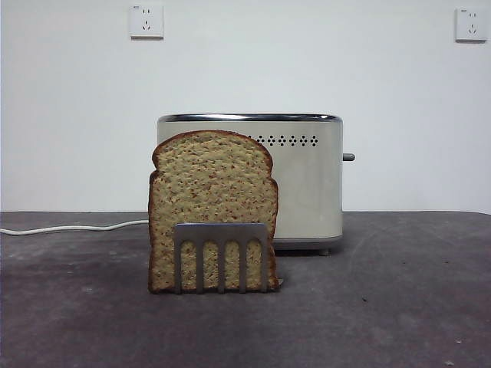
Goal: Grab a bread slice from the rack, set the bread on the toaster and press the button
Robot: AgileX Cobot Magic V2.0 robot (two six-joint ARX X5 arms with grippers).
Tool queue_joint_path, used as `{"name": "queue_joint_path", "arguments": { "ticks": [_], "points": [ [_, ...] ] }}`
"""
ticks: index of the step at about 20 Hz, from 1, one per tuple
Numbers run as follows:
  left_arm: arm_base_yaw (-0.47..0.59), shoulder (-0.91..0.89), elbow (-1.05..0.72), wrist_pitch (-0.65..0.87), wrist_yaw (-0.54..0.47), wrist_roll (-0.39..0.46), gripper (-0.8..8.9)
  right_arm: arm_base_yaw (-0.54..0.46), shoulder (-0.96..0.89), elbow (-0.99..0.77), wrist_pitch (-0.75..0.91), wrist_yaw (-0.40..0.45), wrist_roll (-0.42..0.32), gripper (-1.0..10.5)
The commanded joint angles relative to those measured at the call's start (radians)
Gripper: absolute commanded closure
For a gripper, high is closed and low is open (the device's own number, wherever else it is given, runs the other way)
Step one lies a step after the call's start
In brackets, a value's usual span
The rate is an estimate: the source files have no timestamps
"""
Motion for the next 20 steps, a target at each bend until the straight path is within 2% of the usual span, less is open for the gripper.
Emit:
{"name": "queue_joint_path", "arguments": {
  "ticks": [1, 4, 11, 15, 19, 20],
  "points": [
    [-0.077, 0.083, 0.057, -0.007, -0.083, 0.081, 2.08, 0.002, 0.002, 0.0, 0.002, 0.003, -0.008, 9.6],
    [-0.166, 0.22, 0.139, -0.027, -0.193, 0.139, 2.08, 0.002, 0.011, 0.0, 0.002, 0.002, -0.007, 9.6],
    [-0.319, 0.491, 0.227, -0.037, -0.355, 0.251, 2.18, 0.002, 0.028, 0.0, -0.001, 0.002, -0.008, 9.6],
    [-0.358, 0.61, 0.227, -0.014, -0.403, 0.292, 2.18, 0.002, 0.03, 0.0, -0.002, 0.002, -0.007, 9.6],
    [-0.369, 0.685, 0.227, 0.022, -0.435, 0.294, 2.28, 0.002, 0.03, 0.0, -0.002, 0.002, -0.007, 9.6],
    [-0.369, 0.694, 0.227, 0.022, -0.448, 0.294, 3.07, 0.002, 0.03, 0.0, -0.002, 0.002, -0.007, 9.6]
  ]
}}
